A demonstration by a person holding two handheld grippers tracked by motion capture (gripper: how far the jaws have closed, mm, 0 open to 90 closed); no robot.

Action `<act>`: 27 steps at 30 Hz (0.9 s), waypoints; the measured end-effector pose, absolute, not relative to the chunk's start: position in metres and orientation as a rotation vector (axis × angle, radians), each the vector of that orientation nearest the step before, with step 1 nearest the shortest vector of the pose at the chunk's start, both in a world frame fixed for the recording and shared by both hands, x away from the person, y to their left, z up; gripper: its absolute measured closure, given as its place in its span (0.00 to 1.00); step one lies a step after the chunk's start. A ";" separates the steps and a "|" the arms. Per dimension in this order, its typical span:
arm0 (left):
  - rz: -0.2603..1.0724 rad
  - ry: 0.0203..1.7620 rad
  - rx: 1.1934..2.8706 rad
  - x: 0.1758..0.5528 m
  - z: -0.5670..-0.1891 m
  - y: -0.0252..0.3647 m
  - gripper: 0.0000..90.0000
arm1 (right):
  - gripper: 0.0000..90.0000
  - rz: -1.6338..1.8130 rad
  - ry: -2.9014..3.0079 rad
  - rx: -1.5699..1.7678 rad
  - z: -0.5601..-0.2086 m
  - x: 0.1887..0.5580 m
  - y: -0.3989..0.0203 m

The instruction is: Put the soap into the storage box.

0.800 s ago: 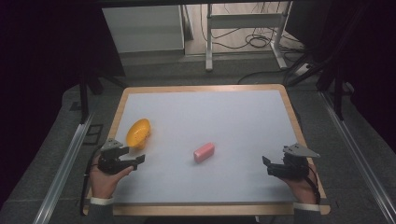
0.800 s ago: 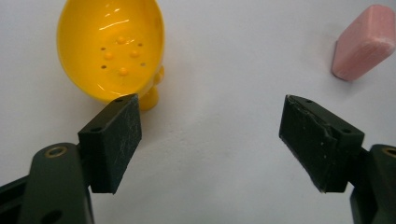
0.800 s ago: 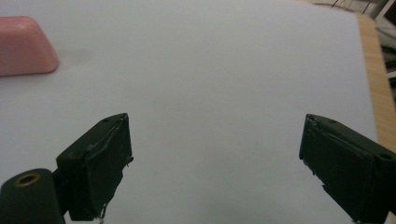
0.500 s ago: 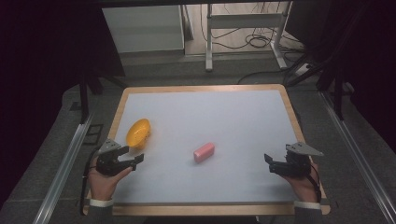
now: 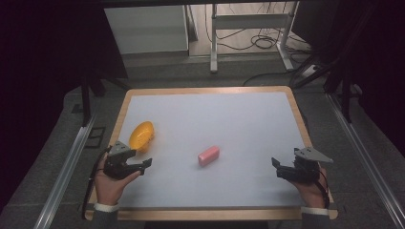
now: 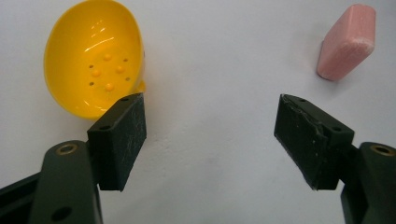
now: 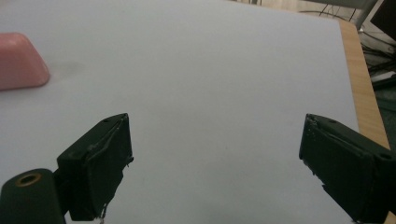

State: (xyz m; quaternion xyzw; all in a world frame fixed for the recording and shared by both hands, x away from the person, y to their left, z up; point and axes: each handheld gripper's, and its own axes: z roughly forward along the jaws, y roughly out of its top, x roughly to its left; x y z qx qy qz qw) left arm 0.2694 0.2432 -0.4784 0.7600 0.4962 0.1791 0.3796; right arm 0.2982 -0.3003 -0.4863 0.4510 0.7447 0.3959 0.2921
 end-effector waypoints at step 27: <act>0.397 1.173 2.083 0.290 -0.439 0.198 0.27 | 0.10 1.012 2.041 1.189 -0.493 0.313 -0.291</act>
